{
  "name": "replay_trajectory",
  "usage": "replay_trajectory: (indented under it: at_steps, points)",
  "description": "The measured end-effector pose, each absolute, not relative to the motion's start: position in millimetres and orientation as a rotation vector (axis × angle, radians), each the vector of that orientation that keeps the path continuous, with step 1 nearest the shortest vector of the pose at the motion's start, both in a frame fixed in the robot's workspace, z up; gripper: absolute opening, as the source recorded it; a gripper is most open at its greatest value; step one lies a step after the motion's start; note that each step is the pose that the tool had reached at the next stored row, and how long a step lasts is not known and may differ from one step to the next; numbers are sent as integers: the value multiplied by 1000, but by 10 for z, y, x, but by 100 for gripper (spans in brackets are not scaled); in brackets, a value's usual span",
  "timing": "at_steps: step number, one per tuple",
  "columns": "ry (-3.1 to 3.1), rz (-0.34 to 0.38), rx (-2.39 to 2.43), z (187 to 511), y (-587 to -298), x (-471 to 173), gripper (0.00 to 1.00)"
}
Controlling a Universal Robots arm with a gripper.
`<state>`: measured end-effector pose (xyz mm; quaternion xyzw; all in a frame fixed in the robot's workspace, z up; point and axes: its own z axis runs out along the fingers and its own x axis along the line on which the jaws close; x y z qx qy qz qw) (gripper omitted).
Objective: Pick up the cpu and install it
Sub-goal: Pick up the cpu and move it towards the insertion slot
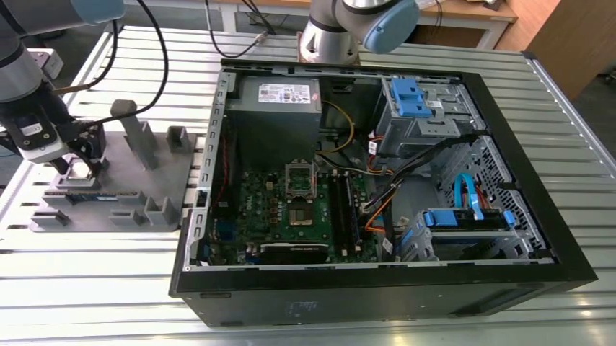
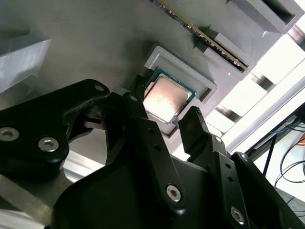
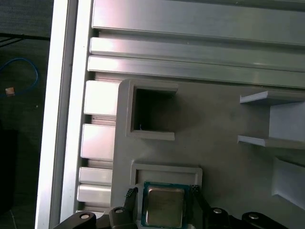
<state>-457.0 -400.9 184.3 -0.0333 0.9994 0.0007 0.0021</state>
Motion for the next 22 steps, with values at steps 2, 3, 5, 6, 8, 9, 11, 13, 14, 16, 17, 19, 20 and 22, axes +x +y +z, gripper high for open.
replay_trajectory:
  at_steps: [2,3,5,6,8,9,11,13,14,16,17,19,20,22]
  points:
    - [3136,1,-105,1841,-4009,-4570,56]
    - [3136,0,-105,1840,-4009,-4570,56]
    - [3136,-2,-105,1836,-4009,-4570,56]
    - [3136,-2,-105,1832,-4009,-4570,56]
    - [3136,-2,-105,1827,-4009,-4570,56]
    - [3136,-3,-105,1827,-4009,-4570,56]
    - [3136,-3,-105,1824,-4009,-4570,56]
    - [3136,-3,-105,1822,-4009,-4570,56]
    - [3136,-3,-105,1822,-4009,-4570,56]
    - [3136,-3,-105,1822,-4009,-4570,56]
    - [3136,-3,-105,1822,-4009,-4570,56]
    - [3136,-3,-105,1822,-4009,-4570,56]
    - [3136,-3,-105,1822,-4009,-4570,56]
    - [3136,-3,-105,1822,-4009,-4570,56]
